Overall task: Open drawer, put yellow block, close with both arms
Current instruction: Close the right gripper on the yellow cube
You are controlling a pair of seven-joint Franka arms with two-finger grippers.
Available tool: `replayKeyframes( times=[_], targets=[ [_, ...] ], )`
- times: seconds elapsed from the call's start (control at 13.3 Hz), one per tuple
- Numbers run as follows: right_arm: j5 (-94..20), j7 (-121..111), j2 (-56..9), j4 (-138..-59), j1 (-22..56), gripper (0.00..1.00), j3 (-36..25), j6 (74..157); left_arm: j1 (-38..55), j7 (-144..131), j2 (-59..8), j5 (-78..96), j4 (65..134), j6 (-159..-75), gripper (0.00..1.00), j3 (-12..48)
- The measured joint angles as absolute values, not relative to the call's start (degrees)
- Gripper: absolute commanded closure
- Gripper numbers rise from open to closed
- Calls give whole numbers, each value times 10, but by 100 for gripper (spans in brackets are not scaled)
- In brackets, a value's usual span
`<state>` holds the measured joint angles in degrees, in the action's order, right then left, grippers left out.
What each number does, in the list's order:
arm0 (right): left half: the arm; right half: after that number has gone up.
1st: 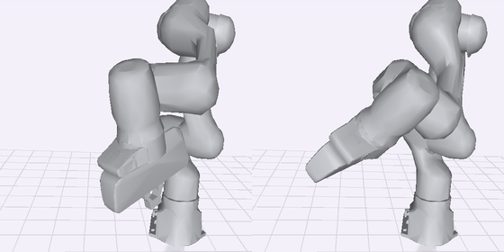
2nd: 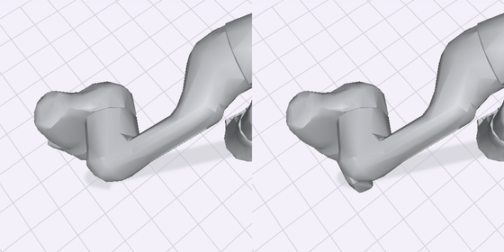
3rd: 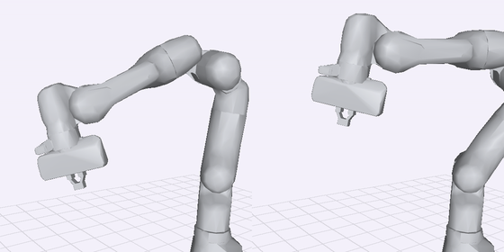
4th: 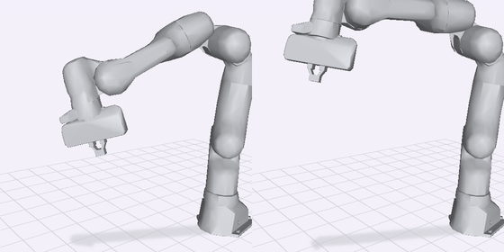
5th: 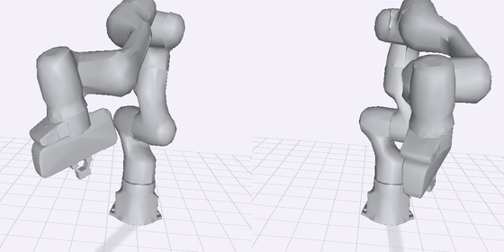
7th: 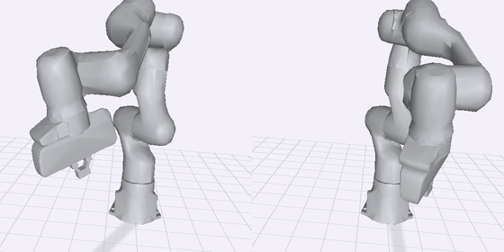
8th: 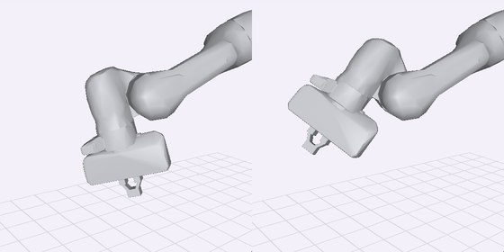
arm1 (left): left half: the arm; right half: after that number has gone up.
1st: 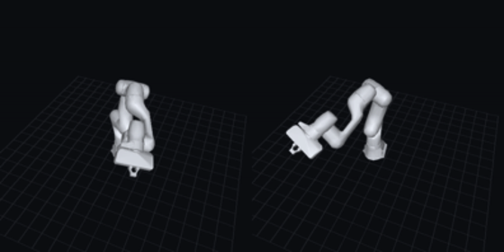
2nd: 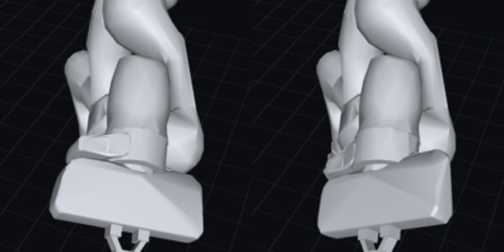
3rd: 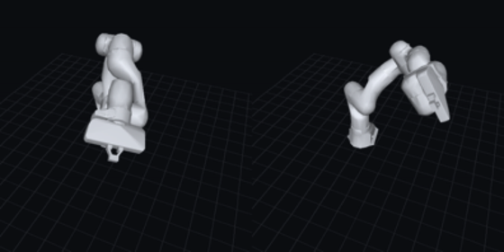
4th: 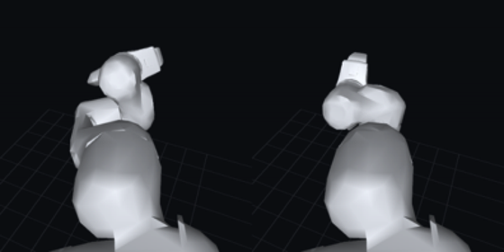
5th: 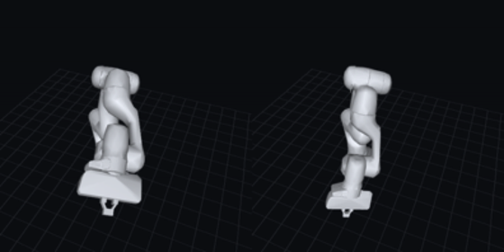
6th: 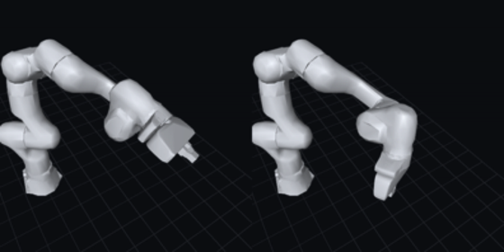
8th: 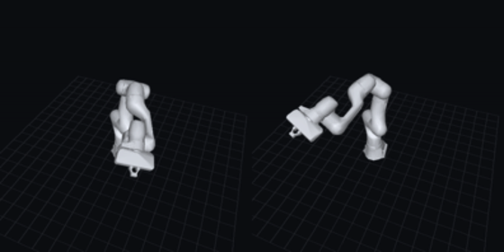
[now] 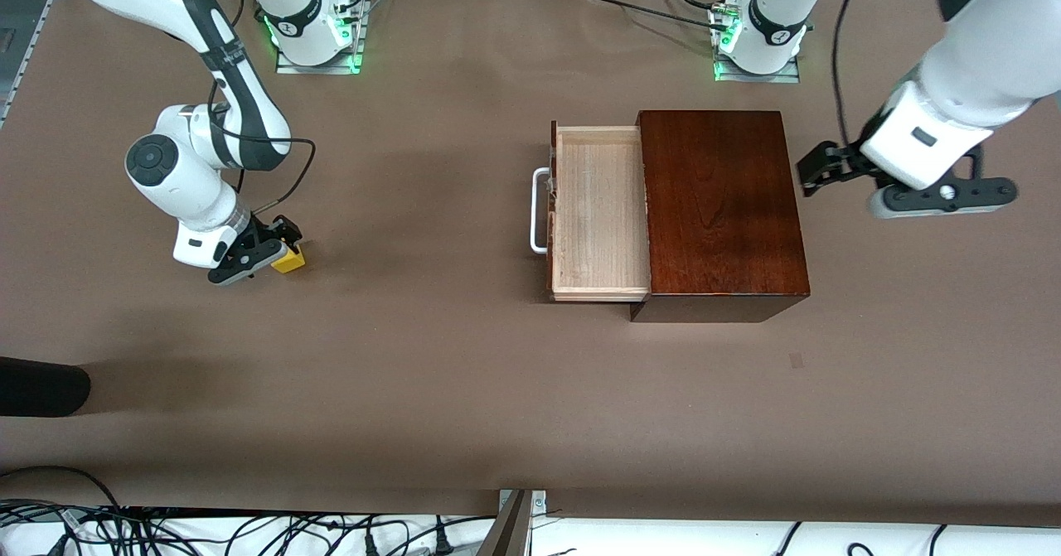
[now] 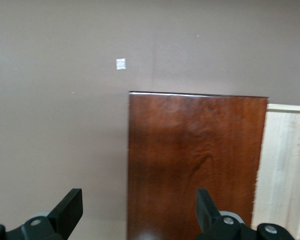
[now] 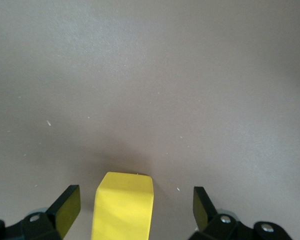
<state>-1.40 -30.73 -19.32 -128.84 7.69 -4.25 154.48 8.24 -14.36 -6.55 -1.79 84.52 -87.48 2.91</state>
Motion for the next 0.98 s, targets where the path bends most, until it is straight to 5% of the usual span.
replayKeyframes(
  times=[0.68,0.75,0.98],
  targets=[
    [-14,-332,-222,-1299,77,3,-43,1570,28,-61,-16,14,905,-876,0,12],
    [-14,-332,-223,-1300,77,13,-43,1570,25,-61,-14,20,905,-876,0,12],
    [-14,-334,-228,-1301,77,67,-43,1571,23,-60,-12,24,905,-876,0,12]
  ],
)
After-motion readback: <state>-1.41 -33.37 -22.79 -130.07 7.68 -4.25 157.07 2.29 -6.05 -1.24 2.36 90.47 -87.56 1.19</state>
